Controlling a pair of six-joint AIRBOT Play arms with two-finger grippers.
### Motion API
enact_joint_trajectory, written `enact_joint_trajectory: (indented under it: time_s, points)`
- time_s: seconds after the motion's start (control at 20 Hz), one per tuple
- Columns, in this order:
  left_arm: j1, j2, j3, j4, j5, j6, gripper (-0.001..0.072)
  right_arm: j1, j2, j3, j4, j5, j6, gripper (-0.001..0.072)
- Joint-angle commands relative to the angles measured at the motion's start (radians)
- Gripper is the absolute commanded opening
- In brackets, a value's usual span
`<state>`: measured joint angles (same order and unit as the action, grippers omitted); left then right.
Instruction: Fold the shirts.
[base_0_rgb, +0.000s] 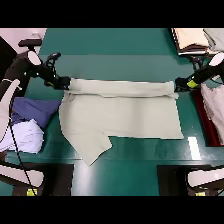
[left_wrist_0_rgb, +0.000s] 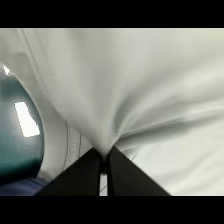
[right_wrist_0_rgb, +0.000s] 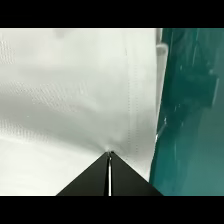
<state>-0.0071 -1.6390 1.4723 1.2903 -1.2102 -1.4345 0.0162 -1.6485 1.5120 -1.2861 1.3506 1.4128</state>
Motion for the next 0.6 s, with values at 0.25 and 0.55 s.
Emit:
enact_joint_trajectory:
  time_s: [0.25,0.55]
  points:
    - [0.002,0.114,-0.069,0.0,-0.12,0.001,0.0616,-0.013,0.135,-0.07,0.109,0.071,-0.001,0.0386]
    - [0.002,0.529,-0.518,-0.001,-0.105,-0.082,0.0616,-0.014,0.446,-0.3,0.117,0.089,-0.018,0.0384]
